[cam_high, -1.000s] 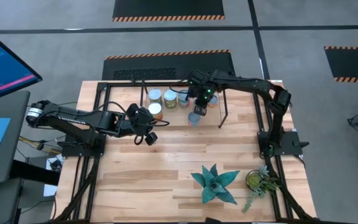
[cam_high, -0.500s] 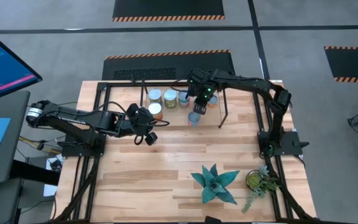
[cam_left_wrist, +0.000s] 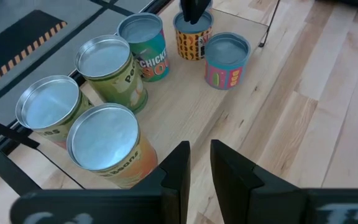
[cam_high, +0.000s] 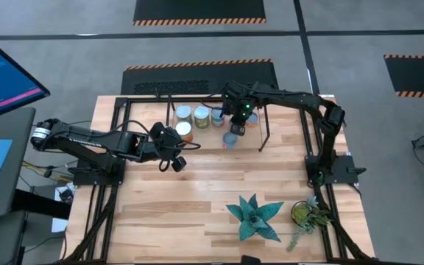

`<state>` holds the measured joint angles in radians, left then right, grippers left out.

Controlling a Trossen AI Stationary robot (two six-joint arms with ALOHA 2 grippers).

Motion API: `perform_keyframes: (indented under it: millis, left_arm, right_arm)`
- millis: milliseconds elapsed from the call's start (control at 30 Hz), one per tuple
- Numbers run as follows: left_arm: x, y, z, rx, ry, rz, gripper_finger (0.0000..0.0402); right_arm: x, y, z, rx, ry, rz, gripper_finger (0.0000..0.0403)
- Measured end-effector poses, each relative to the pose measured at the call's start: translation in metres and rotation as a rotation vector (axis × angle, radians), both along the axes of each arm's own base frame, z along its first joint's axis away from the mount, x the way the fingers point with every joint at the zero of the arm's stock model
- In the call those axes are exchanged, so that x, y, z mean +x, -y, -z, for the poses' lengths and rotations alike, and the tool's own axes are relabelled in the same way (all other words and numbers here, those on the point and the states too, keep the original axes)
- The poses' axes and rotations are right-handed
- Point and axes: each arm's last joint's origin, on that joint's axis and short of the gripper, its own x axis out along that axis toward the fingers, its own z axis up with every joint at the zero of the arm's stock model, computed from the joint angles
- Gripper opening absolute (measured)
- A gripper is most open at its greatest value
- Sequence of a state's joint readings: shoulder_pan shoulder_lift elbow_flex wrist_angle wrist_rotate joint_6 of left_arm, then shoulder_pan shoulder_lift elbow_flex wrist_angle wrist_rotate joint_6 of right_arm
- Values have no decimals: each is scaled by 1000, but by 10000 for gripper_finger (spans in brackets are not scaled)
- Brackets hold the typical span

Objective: Pick and place cans onto a shelf
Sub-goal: Put the canned spicy black beans on the shelf

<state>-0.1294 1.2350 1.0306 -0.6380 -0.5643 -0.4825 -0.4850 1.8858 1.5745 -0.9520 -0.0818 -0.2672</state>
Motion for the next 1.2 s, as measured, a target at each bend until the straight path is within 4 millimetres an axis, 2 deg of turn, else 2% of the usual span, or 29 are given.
perform_keyframes:
  millis: [267, 433, 667, 1200]
  left_arm:
    - [0, 0, 0, 0, 0, 0, 52]
    - [0, 0, 0, 0, 0, 0, 52]
    - [0, 0, 0, 0, 0, 0, 52]
    - [0, 0, 0, -5, 0, 4, 52]
  right_arm:
    - [0, 1, 0, 28, 10, 96, 72]
    - [0, -3, 12, 25, 4, 76, 72]
    - [0, -2, 13, 22, 6, 79, 72]
    - [-3, 14, 12, -46, 33, 136, 72]
